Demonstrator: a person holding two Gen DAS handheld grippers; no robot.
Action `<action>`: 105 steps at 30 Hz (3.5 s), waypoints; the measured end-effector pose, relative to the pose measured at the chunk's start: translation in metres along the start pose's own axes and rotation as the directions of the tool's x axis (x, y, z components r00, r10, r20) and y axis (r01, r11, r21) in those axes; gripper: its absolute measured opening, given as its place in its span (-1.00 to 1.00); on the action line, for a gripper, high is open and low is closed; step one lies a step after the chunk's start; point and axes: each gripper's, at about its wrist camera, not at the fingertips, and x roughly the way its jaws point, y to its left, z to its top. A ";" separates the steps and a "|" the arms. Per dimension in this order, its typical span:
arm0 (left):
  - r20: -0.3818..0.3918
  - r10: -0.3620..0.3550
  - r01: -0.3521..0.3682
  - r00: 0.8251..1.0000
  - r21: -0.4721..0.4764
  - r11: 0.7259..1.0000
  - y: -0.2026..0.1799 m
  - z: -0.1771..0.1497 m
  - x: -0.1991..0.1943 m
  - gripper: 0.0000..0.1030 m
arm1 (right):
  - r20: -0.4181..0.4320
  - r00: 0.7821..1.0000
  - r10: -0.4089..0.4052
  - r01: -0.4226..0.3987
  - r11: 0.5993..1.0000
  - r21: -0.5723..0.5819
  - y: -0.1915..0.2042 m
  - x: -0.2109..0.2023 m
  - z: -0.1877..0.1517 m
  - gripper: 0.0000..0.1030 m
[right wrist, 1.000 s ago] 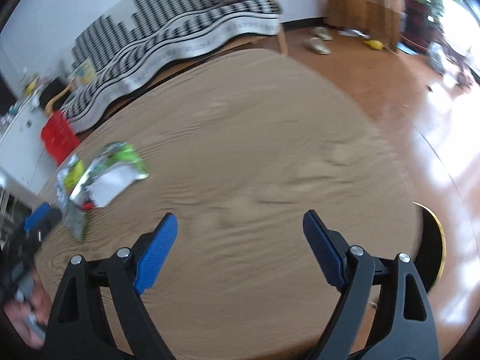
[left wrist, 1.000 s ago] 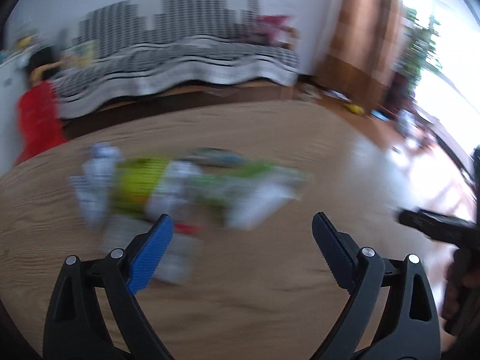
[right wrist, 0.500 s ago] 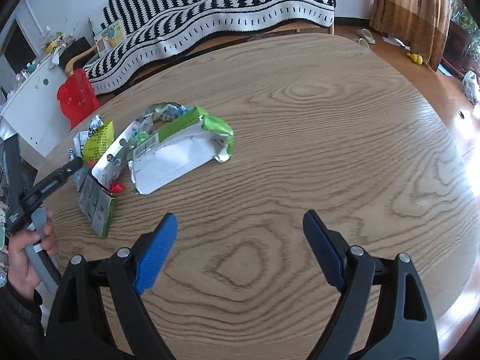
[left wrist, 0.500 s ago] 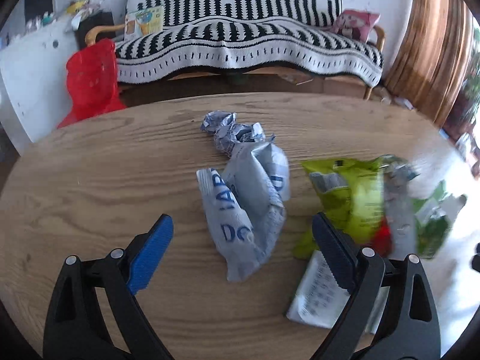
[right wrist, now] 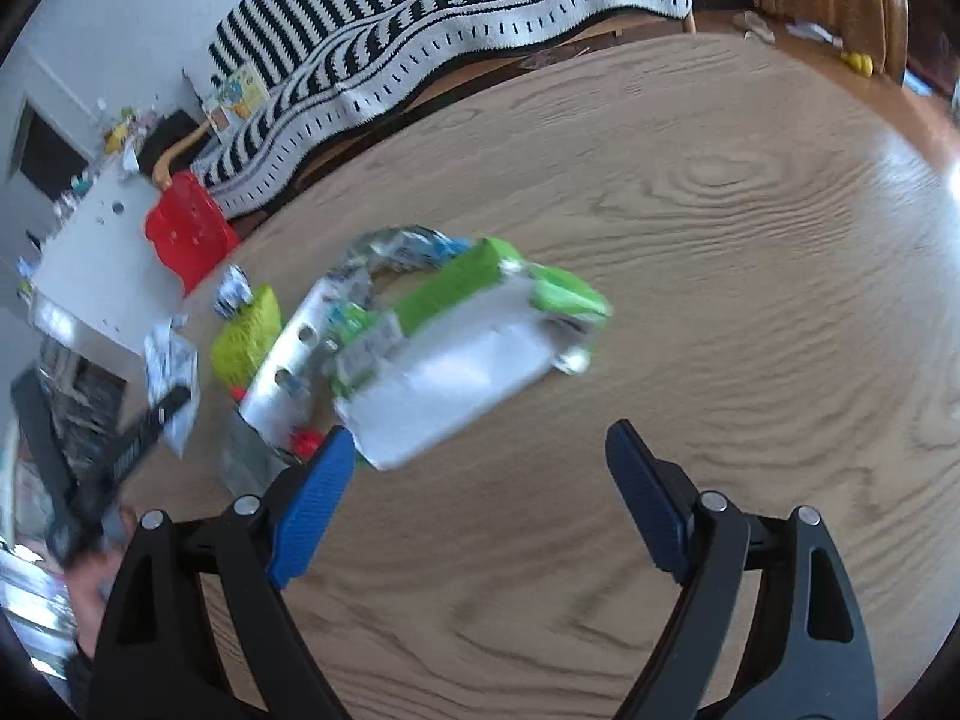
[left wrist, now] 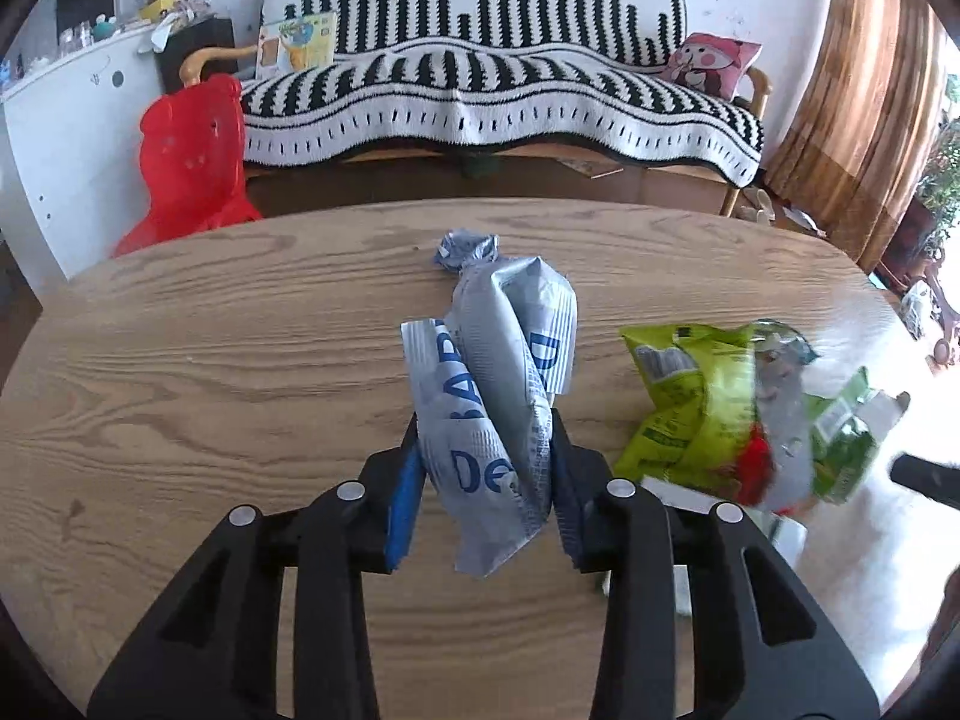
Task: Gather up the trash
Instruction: 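Grasp the blue-white wrapper with the left gripper while the right gripper grasps the white-green package, then carry the blue-white wrapper and white-green package over the bin with both grippers, then open the right gripper to drop the package while the left gripper opens to drop the wrapper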
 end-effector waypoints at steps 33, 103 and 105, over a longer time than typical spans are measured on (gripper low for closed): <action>-0.004 -0.334 0.319 0.942 0.313 0.895 -0.250 -0.057 -0.105 -0.28 | 0.188 0.931 -0.313 0.313 0.949 0.033 -0.157 -0.185 -0.052 -0.75; -0.327 -0.594 0.673 0.735 0.461 0.579 -0.540 -0.177 -0.089 0.56 | 0.119 0.868 -0.482 0.353 0.767 0.536 -0.427 -0.302 -0.147 0.48; -0.294 -0.590 0.652 0.752 0.463 0.601 -0.518 -0.166 -0.096 0.65 | 0.131 0.869 -0.477 0.358 0.789 0.499 -0.410 -0.293 -0.137 0.52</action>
